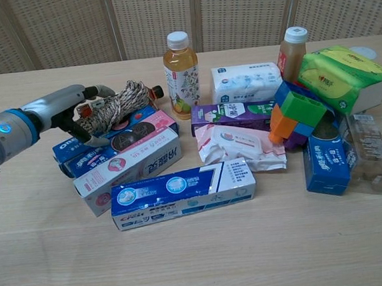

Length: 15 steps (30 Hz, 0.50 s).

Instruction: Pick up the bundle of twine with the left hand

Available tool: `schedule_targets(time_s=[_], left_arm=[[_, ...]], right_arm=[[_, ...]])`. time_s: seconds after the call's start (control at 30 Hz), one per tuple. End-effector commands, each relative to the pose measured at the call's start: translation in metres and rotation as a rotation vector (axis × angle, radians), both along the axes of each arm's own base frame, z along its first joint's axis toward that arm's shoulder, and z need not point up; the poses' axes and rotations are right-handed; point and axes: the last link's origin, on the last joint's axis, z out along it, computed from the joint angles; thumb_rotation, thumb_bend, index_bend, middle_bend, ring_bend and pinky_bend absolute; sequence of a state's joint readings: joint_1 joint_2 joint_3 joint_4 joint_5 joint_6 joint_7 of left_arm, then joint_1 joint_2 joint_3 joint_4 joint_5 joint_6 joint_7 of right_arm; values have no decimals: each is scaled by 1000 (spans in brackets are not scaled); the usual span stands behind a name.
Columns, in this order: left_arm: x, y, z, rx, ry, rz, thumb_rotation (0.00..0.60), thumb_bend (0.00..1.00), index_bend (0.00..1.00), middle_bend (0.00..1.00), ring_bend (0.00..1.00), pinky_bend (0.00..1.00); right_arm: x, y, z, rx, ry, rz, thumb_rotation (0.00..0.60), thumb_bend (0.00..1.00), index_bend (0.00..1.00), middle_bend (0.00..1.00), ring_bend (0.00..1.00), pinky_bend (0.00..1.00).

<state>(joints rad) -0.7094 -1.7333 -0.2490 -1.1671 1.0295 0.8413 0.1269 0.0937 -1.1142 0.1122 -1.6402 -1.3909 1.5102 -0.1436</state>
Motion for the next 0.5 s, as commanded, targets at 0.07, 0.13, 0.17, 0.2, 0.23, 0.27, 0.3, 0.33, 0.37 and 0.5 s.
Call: schedule_targets(time_s=[0.07,0.13,0.17,0.2,0.23,0.27,0.3,0.33,0.37,0.5], left_arm=[[12,5,-12,26,-42,-10,600,298,253,105,174,0],[14,5,-14,55,-50,-20,600,337,345,209,300,44],[14,5,-15,67,-53,-23,600,361,388,269,359,94],[14,6,-14,82,-57,-26,600,382,429,329,417,167],[13,6,-14,95,-61,-26,600,400,456,378,464,223],[13,6,-14,105,-64,-25,600,417,488,442,526,291],[11,6,-14,117,-65,-23,600,431,518,501,584,352],[10,6,-14,124,-66,-22,600,436,534,535,613,384],[8,7,-13,132,-67,-17,600,443,551,578,649,425],[4,7,-9,157,-80,-9,600,464,587,678,748,539]], right_arm=[[-1,1,1,-1,0,-3,314,30,0,0,0,0],[-2,2,1,-3,-1,-5,312,30,0,0,0,0],[-2,2,2,-3,-1,-7,313,30,0,0,0,0],[-2,2,2,-4,-1,-8,312,31,0,0,0,0],[-3,2,2,-4,-1,-9,311,30,0,0,0,0],[-3,2,2,-3,-2,-10,312,31,0,0,0,0],[-3,2,1,-3,-2,-11,313,31,0,0,0,0],[-3,1,1,-3,-3,-10,313,31,0,0,0,0],[-3,1,1,-3,-4,-9,312,31,0,0,0,0],[-1,-1,-1,0,-5,-2,313,30,0,0,0,0]])
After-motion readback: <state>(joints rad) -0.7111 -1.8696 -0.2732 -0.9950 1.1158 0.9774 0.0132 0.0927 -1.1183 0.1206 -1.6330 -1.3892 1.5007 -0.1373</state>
